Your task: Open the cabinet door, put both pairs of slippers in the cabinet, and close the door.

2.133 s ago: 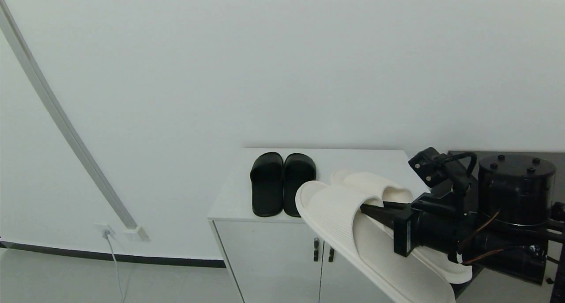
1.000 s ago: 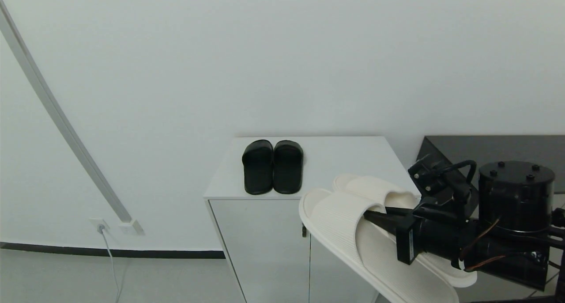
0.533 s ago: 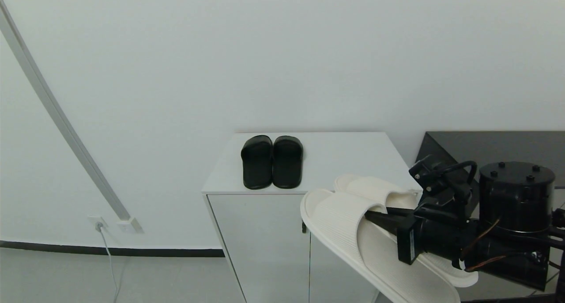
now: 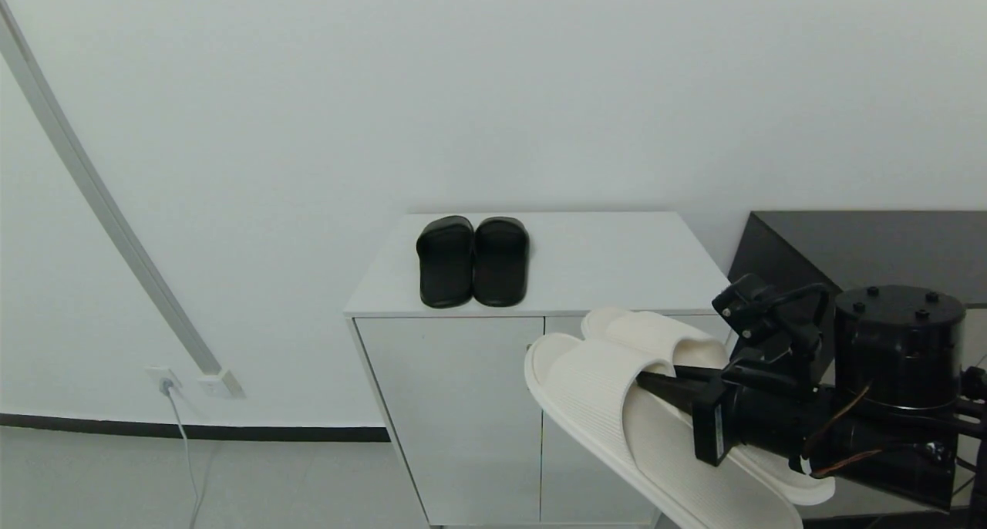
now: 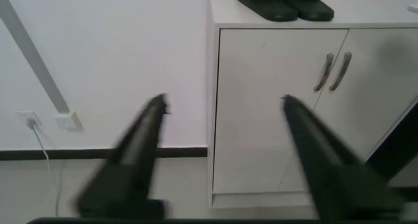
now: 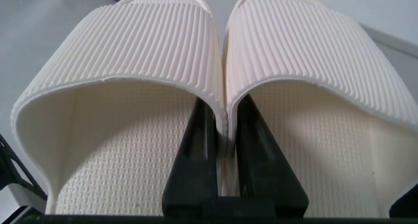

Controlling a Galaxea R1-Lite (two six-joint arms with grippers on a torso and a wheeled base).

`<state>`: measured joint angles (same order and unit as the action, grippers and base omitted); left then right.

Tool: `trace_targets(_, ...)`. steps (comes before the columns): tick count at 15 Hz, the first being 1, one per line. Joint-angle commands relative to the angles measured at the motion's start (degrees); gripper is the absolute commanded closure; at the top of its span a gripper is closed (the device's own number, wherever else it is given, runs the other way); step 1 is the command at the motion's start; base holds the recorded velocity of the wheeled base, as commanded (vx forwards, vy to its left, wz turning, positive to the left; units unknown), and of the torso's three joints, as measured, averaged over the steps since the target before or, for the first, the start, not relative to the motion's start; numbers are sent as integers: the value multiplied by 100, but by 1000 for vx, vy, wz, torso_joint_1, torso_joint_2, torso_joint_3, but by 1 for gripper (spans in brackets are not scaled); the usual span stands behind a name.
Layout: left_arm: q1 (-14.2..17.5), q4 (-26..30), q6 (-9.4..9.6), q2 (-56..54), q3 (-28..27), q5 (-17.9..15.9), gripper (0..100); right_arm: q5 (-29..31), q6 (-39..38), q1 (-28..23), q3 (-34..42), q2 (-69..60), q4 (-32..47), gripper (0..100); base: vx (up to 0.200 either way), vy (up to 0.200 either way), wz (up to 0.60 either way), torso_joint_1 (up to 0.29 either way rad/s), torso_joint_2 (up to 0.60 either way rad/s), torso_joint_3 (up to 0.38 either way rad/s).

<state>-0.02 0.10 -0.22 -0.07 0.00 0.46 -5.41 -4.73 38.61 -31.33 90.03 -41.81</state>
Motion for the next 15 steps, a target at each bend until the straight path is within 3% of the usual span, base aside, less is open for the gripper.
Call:
trace_targets(1, 2, -1, -4, 7, 0, 6, 0, 5, -2, -2, 13, 15, -2, 100, 0, 0, 0, -183, 403, 237)
trace_targets(15, 2, -1, 13, 7, 0, 6, 0, -4, 77, -2, 101, 15, -11, 100, 0, 0, 0, -207, 522, 316)
